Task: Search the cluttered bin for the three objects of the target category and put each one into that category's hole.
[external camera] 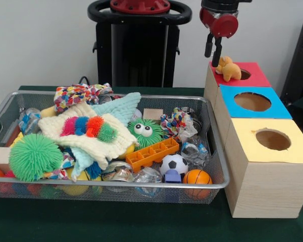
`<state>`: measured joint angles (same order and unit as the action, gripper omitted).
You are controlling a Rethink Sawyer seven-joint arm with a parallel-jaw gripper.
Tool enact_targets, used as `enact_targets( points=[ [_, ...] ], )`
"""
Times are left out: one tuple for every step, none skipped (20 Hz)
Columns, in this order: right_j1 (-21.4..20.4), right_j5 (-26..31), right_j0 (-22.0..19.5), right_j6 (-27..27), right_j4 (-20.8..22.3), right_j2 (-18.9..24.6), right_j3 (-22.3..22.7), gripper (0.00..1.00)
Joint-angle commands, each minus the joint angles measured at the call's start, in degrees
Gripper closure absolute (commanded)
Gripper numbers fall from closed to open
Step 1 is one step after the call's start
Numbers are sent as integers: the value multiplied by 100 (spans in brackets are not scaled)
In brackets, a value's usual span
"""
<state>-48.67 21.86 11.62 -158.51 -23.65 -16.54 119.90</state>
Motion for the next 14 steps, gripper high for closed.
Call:
enact_targets(
  points=[
    [29,-575,-268,-227,169,627,444,0],
    [25,-610,-286,-232,172,648,465,0],
    [28,-619,-289,-239,180,652,467,0],
    [24,-643,-319,-233,184,682,484,0],
    [27,-658,-323,-243,193,688,487,0],
    [27,-670,-334,-248,199,699,494,0],
    [27,-679,-331,-260,203,702,498,0],
    [26,-687,-329,-271,206,704,503,0],
    [29,-697,-325,-284,206,708,504,0],
    [37,-699,-309,-305,200,707,500,0],
    [41,-725,-313,-315,196,722,506,0],
    [40,-748,-316,-326,189,739,516,0],
    [43,-774,-321,-335,183,756,526,0],
    [44,-808,-317,-352,179,769,542,0]
  ],
)
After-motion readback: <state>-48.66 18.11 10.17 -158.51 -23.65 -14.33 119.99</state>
